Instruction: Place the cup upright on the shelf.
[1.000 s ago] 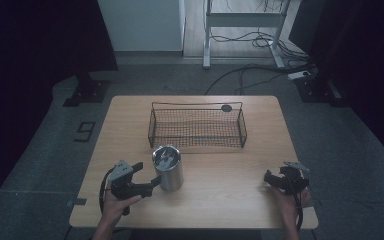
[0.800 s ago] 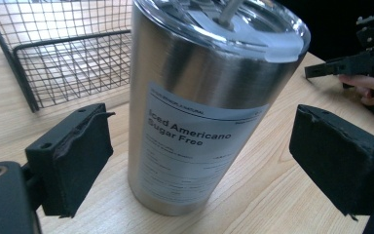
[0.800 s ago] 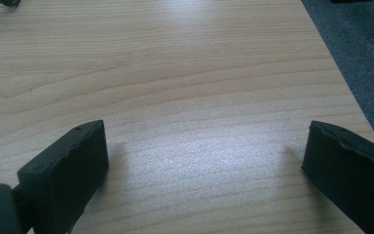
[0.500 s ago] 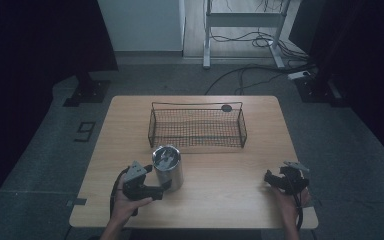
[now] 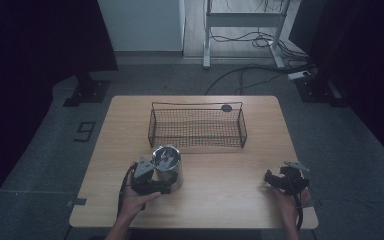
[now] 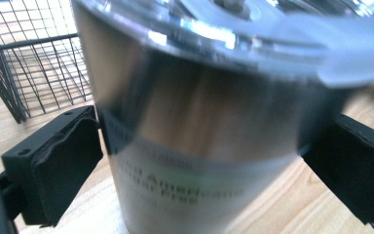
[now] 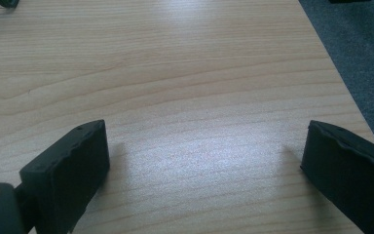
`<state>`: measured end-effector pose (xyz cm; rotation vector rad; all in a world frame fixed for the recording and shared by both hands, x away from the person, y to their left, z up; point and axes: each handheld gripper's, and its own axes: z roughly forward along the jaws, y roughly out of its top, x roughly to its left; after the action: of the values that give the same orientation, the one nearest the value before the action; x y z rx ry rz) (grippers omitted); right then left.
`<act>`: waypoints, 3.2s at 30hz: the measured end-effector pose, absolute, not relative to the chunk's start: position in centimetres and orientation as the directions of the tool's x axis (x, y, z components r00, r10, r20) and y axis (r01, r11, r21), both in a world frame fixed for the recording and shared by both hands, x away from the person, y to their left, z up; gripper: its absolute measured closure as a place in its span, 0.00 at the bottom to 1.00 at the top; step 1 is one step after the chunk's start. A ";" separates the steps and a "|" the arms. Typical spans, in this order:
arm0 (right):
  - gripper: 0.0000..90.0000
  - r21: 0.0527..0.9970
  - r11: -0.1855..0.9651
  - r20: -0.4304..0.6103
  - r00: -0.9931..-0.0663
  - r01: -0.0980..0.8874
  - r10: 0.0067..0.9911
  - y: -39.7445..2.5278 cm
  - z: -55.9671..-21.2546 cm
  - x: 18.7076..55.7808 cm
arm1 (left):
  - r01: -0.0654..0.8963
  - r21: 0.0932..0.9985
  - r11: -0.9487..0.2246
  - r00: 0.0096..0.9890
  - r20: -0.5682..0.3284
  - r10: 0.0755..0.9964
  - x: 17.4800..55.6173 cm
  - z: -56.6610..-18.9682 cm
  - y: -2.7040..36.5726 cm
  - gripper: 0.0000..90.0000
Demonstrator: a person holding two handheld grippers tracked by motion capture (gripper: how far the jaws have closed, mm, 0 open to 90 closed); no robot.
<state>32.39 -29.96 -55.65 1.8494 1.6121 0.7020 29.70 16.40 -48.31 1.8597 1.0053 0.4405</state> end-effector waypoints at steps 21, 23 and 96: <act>0.04 0.722 -0.105 0.014 0.137 0.684 0.990 -30.0 -55.6 32.4 | 0.435 0.871 -0.228 0.586 -0.082 0.806 31.3 -48.9 14.9 0.01; 0.04 0.721 -0.105 0.014 0.137 0.685 0.990 -30.0 -55.6 32.4 | 0.431 0.872 -0.231 0.588 -0.077 0.805 31.3 -48.9 14.9 0.02; 0.06 0.724 -0.108 0.014 0.142 0.682 0.990 -30.0 -55.6 32.3 | 0.438 0.893 -0.107 0.534 -0.162 0.830 32.0 -43.0 17.0 0.04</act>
<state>32.30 -29.96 -55.63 1.8548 1.5985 0.6994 31.95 16.97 -42.96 1.7346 1.0671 0.4726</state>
